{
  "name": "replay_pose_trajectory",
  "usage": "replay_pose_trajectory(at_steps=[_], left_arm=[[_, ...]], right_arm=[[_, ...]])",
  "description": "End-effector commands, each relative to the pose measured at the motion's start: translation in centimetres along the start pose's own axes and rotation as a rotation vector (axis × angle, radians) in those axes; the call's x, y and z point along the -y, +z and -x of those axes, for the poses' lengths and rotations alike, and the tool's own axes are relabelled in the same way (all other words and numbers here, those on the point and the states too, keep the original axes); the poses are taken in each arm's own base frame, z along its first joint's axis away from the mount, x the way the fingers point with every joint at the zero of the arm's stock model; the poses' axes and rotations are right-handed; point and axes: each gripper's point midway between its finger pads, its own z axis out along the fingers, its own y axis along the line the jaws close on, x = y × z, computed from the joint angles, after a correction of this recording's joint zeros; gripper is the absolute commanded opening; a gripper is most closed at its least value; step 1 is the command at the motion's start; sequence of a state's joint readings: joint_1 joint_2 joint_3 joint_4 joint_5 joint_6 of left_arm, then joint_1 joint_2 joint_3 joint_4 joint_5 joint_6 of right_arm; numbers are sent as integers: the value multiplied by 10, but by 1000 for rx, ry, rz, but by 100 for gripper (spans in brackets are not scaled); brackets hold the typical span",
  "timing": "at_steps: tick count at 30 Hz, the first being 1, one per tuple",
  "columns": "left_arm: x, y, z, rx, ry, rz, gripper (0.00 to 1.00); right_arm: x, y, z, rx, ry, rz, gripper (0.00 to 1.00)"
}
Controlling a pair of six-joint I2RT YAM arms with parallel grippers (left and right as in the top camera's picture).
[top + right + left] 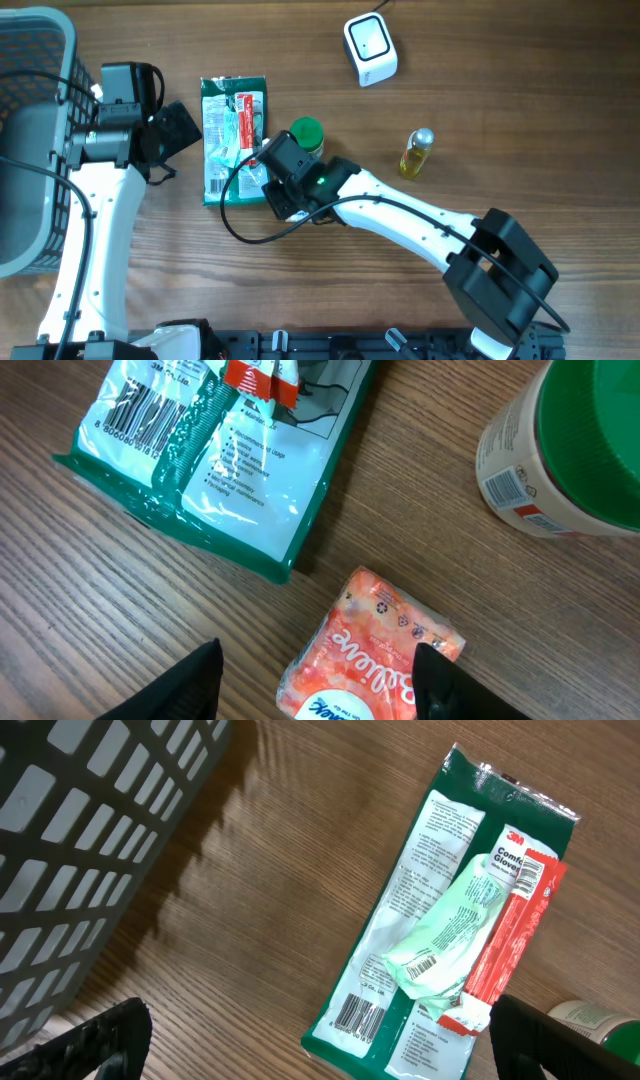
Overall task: Scan the item barcode
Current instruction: 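Carry the red package forward and set it down in front of the jar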
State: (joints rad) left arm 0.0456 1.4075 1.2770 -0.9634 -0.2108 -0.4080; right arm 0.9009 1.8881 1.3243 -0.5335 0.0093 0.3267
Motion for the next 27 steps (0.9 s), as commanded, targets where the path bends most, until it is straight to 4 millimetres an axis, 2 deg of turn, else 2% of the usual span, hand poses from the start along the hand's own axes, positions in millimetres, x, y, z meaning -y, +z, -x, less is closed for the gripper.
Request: replay_pose_trajectory(at_steps=[1,5,12,16,21,24,27], left_arm=[[2,1,0,-1,16,-3,100],[2,1,0,-1,16,-3,100],[2,1,0,-1,16,-3,100],[2,1,0,-1,16,-3,100],[2,1,0,-1,16,-3,100],[2,1,0,-1,16,-3,100],[2,1,0,-1,16,-3,100]], right_arm=[[6,27,-19,-65,0,-38,59],[5,41,-28,-95,4,-37,54],[6,43,-30,-102,4,-40,31],[4,43,-25,-82,1,-33,30],[-8,32,-10,-44,-59,25,30],[-8,18,3,3,-70,18,34],[-10,-6,16,59,-68,21,36]])
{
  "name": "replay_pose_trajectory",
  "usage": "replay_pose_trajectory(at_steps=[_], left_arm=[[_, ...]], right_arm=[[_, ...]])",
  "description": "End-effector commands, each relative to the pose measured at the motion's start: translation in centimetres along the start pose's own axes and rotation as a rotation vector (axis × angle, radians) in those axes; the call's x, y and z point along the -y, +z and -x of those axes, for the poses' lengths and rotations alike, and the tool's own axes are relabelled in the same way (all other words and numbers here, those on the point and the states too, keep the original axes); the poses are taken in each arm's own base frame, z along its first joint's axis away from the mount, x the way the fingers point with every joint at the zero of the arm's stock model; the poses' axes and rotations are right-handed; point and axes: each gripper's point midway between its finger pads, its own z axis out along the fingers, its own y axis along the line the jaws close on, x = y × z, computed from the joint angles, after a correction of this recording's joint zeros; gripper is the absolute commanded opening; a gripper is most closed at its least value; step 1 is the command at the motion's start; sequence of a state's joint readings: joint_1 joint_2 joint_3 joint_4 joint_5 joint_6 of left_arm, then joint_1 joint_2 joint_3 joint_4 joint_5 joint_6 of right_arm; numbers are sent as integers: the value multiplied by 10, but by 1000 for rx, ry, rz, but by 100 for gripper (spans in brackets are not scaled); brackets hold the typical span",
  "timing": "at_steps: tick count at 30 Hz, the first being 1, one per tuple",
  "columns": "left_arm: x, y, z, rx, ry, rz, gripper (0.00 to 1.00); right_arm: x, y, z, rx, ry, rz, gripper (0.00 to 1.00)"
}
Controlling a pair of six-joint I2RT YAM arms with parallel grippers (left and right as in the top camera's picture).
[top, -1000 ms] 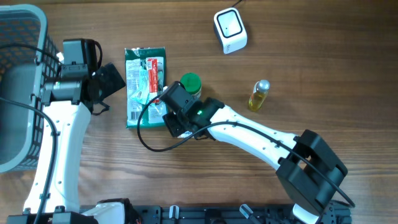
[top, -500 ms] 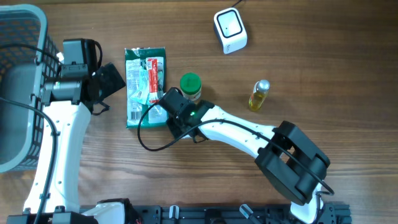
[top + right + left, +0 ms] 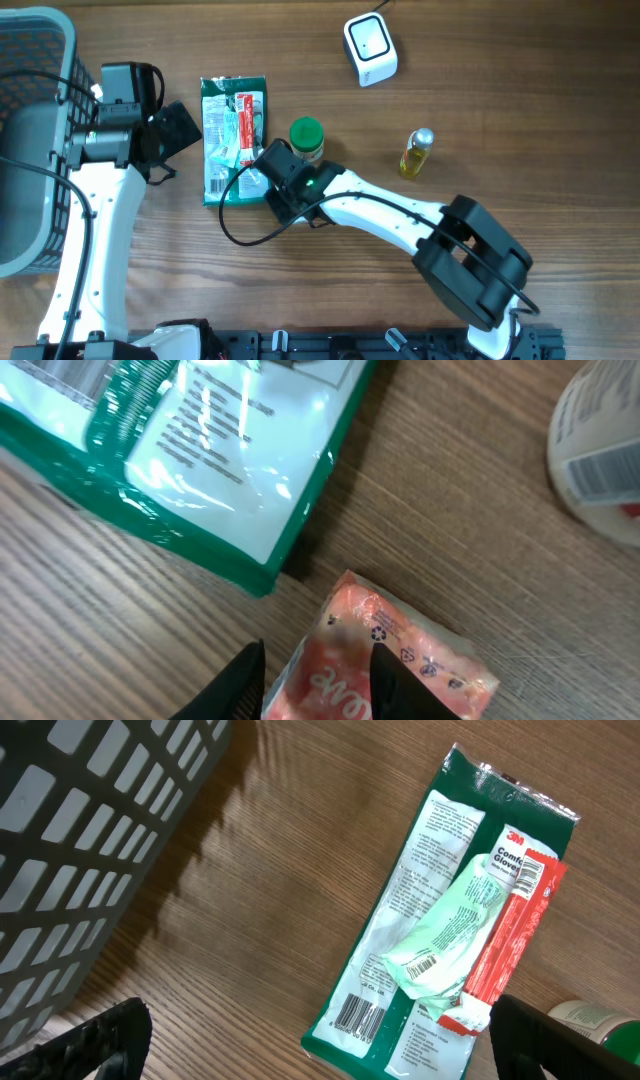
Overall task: Scan the item barcode
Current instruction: 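Carry the red package forward and set it down in front of the jar, then move the right gripper back over the soap bottle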
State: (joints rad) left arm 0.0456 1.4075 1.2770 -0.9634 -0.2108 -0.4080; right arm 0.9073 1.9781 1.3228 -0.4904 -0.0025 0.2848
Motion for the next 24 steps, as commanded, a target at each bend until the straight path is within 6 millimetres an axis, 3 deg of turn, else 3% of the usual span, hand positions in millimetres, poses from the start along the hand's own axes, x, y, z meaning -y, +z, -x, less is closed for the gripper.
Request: replay_pose_trajectory(at_steps=[1,6,8,14,18,23,24], left_arm=[[2,1,0,-1,16,-3,100],[2,1,0,-1,16,-3,100],[2,1,0,-1,16,-3,100],[2,1,0,-1,16,-3,100],[2,1,0,-1,16,-3,100],[2,1,0,-1,16,-3,100],[2,1,0,-1,16,-3,100]], right_arm=[[-4,-48,34,134,-19,-2,37],[15,-79,53,237,-2,-110,46],[22,-89,59,261,15,-113,53],[50,-118,73,316,121,-79,60],[67,-135,72,276,154,-101,76],[91,-193,78,217,215,-148,89],[107,-206,74,199,275,-187,92]])
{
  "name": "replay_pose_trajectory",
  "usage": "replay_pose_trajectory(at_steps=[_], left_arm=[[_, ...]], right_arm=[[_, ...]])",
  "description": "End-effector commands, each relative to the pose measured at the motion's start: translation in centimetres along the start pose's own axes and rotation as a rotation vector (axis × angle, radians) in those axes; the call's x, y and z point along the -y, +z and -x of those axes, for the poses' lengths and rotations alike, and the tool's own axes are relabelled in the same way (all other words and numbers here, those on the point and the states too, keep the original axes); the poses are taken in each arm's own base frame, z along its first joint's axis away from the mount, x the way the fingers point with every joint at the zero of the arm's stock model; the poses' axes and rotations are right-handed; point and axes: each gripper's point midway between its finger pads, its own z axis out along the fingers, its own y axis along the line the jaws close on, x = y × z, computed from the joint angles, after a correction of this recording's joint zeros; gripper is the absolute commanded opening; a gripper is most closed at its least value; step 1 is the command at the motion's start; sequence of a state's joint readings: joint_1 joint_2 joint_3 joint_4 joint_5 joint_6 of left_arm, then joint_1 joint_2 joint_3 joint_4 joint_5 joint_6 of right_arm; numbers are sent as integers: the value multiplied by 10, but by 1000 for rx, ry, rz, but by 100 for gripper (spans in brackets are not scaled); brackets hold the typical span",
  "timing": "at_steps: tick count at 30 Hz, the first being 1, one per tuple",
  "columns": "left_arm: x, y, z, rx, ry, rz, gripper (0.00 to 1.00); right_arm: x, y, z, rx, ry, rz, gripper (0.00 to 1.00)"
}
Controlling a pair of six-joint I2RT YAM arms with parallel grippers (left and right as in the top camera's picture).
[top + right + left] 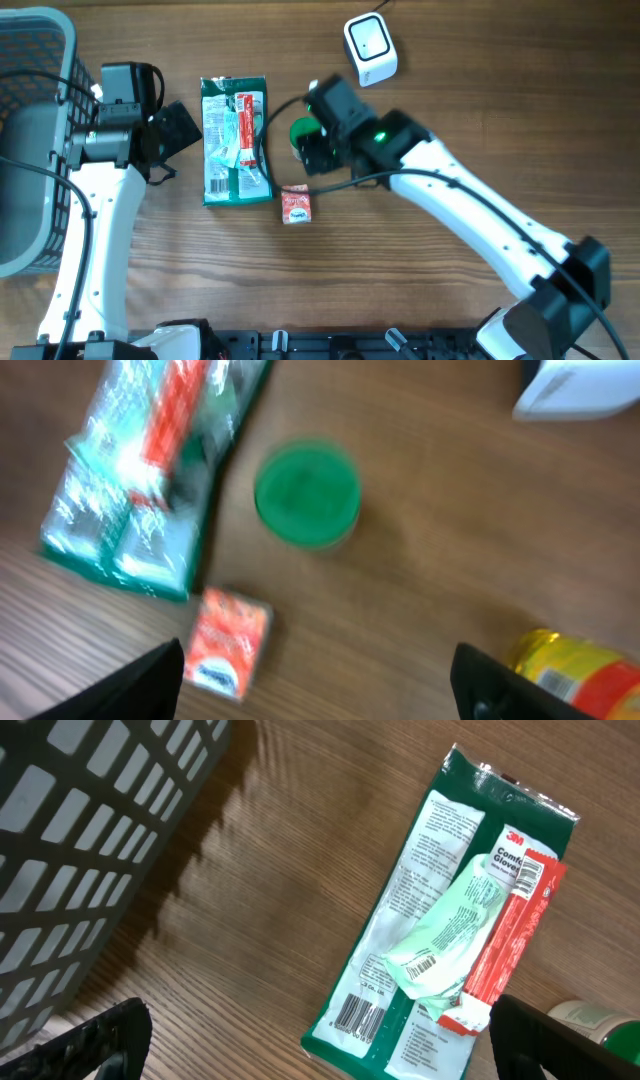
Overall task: Scan the item barcode
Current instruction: 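Move the right gripper back over the soap bottle, then close the right gripper around the soap bottle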
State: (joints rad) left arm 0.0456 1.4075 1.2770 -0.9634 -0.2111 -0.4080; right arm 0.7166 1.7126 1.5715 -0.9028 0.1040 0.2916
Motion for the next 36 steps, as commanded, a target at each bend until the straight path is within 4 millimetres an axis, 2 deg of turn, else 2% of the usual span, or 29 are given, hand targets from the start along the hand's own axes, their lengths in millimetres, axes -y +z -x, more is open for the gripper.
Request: replay_pose_trajectory(at_steps=[1,3,5,6,11,18,21,27,36], left_arm=[[2,1,-1,-1,16,-4,100],[2,1,-1,-1,16,-4,100],[2,1,-1,-1,16,-4,100],[2,1,-1,-1,16,-4,100],[2,1,-1,-1,16,-4,100],[2,1,-1,-1,16,-4,100],[2,1,-1,-1,16,-4,100],[2,1,-1,-1,16,-4,100],[2,1,-1,-1,16,-4,100]], right_arm=[[38,-46,24,34,139,-71,94],[77,-49,12,-21,231,-160,100],[108,-48,-3,-88,307,-214,100],[129,-47,-13,-131,351,-250,100],[179,-39,-35,-191,475,-303,100],[177,-9,-62,-261,521,-233,100],[172,2,-65,-261,524,-197,99],[173,6,-61,-237,526,-194,98],[168,27,-75,-248,554,-167,93]])
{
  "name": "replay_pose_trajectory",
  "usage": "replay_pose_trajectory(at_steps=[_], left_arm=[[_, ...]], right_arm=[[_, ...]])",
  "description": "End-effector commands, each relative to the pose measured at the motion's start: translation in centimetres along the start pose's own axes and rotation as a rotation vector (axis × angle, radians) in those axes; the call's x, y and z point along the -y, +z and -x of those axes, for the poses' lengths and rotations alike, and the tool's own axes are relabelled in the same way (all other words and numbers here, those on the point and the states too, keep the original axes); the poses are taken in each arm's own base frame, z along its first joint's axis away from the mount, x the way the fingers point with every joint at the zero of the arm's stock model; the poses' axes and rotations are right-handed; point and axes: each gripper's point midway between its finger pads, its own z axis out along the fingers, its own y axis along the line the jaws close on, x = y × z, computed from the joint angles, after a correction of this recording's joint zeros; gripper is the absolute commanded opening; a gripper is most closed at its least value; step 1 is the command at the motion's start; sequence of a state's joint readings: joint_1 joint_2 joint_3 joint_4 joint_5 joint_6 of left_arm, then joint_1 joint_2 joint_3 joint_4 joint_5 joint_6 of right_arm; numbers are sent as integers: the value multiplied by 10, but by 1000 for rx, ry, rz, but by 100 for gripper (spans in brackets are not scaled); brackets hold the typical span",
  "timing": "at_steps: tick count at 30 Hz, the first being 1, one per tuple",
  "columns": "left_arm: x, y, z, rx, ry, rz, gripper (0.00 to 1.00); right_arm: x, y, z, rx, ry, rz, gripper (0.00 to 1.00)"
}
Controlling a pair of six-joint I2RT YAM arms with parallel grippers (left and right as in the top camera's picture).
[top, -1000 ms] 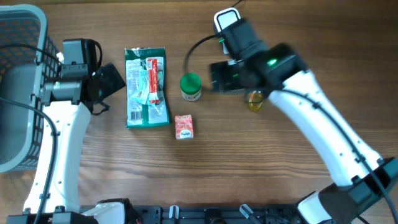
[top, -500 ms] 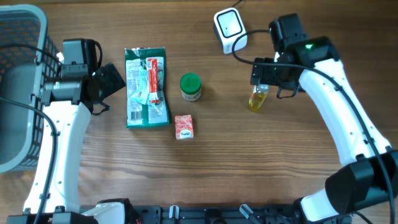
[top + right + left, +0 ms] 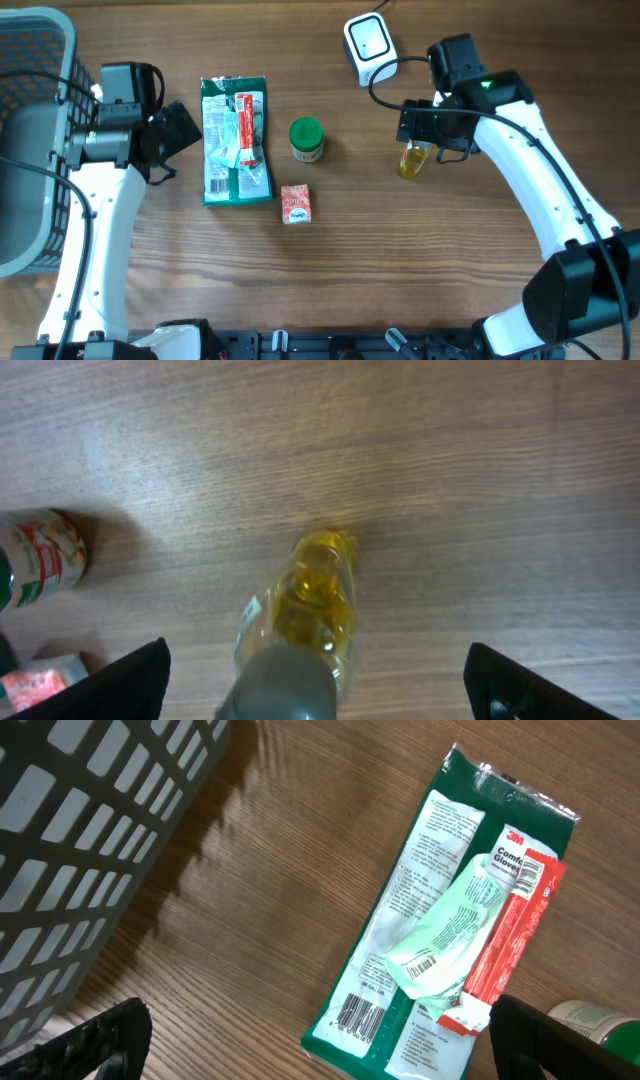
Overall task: Scan the item barcode
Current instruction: 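Close the right gripper around the soap bottle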
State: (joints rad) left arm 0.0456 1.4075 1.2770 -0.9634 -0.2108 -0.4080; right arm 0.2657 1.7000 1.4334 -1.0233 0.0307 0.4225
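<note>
A white barcode scanner (image 3: 370, 47) stands at the back of the table. Further forward stands a small bottle of yellow oil (image 3: 411, 162) with a grey cap (image 3: 285, 682). My right gripper (image 3: 431, 138) hangs right over its cap, open wide, holding nothing; the bottle (image 3: 305, 610) shows between the spread fingers (image 3: 120, 685). My left gripper (image 3: 173, 134) is open beside a green glove pack (image 3: 450, 920), whose barcode faces up. A green-lidded jar (image 3: 306, 138) and an orange tissue pack (image 3: 296, 203) stand free.
A grey slatted basket (image 3: 30, 150) fills the left edge, close to my left arm. The scanner's cable runs off the back edge. The jar (image 3: 40, 555) and the tissue pack (image 3: 40, 685) lie left of the bottle in the right wrist view.
My right gripper was above the green-lidded jar and is now further right, over the oil bottle, still open. The left arm and all items have not moved.
My right gripper hung open, low over the orange tissue pack. Then its jaws stood close around that pack. Later it was open above the jar, with the pack lying free on the table. Now it is over the oil bottle. The left arm stayed put throughout.
</note>
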Motion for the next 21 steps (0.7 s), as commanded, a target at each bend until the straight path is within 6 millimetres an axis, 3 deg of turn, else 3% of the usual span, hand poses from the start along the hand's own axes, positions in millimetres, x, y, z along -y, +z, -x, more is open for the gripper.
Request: replay_pose_trajectory(at_steps=[1,21], left_arm=[[2,1,0,-1,16,-3,100],[2,1,0,-1,16,-3,100]], right_arm=[[-3,16,-12,-41,20,21,93],[-5,20,-10,-28,19,29,82]])
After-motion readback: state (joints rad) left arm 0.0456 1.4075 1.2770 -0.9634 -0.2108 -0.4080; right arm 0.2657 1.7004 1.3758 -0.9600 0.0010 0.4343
